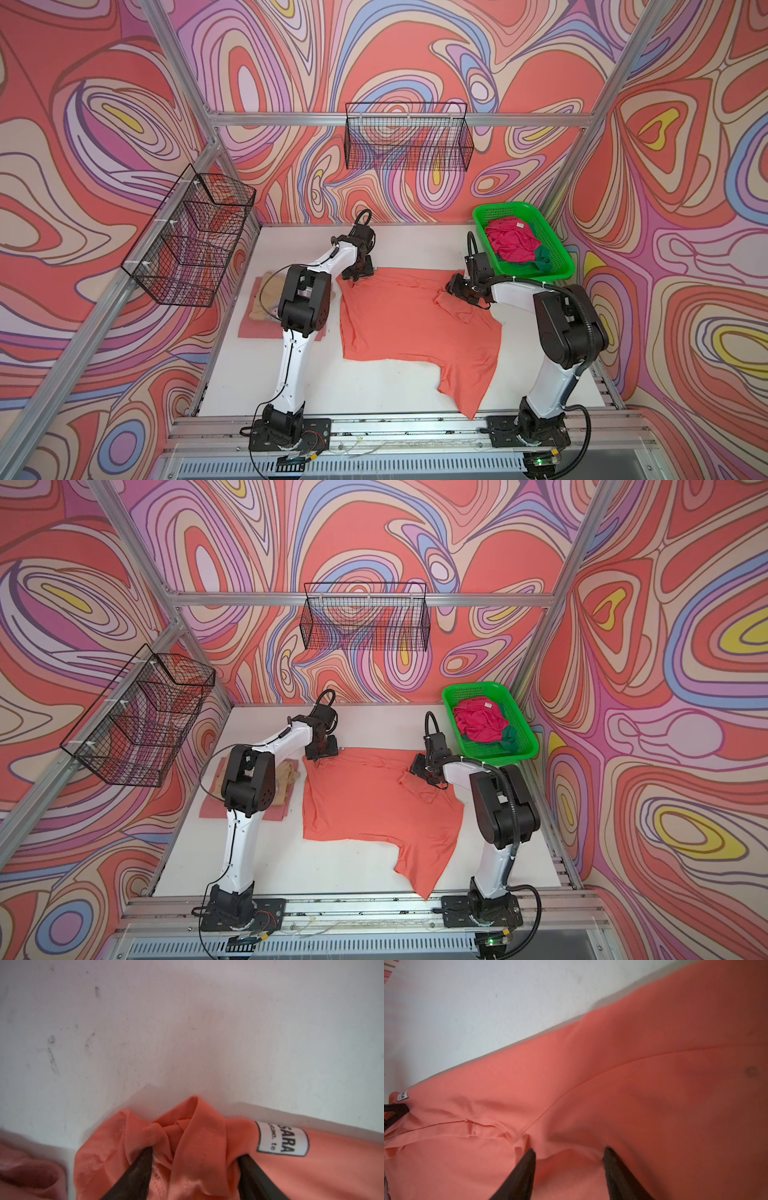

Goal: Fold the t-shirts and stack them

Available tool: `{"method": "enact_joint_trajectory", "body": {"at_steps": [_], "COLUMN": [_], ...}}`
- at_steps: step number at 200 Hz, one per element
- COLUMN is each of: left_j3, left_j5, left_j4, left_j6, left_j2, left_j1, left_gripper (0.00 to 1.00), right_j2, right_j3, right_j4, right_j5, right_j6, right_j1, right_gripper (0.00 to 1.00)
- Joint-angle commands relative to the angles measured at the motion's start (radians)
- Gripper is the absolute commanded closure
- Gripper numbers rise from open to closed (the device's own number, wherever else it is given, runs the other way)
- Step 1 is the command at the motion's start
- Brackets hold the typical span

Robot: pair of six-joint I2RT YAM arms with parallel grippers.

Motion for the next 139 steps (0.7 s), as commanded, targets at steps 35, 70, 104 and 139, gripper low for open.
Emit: {"method": "enact_joint_trajectory", "body": {"at_steps": [35, 70, 104, 139], "left_j3": [0.114, -0.045, -0.333, -0.625], "left_j5": [0.088, 0.083, 0.113, 0.177], "left_j4": [-0.057, -0.027, -0.029, -0.050], "left_j6": [0.009, -0.059, -0.180, -0.267], "left_j2": [-0.108, -0.353, -0.587, -0.795], "left_j1": [0.019, 0.021, 0.027, 0.032], "left_gripper": [0.17, 0.00, 0.00, 0.00], "right_j2": [0.013, -0.169, -0.354, -0.567], "right_j3": [0.065, 0.040, -0.053, -0.216], "right_j4": [-0.132, -0.250, -0.411, -0.577], "right_j5": [0.035, 0.104, 0.149, 0.130], "right_j6": [-0.013, -0.009, -0.010, 0.056], "right_j1": [-0.010, -0.010, -0.009, -0.003], "right_gripper": [0.37, 0.26, 0.08, 0.03]}}
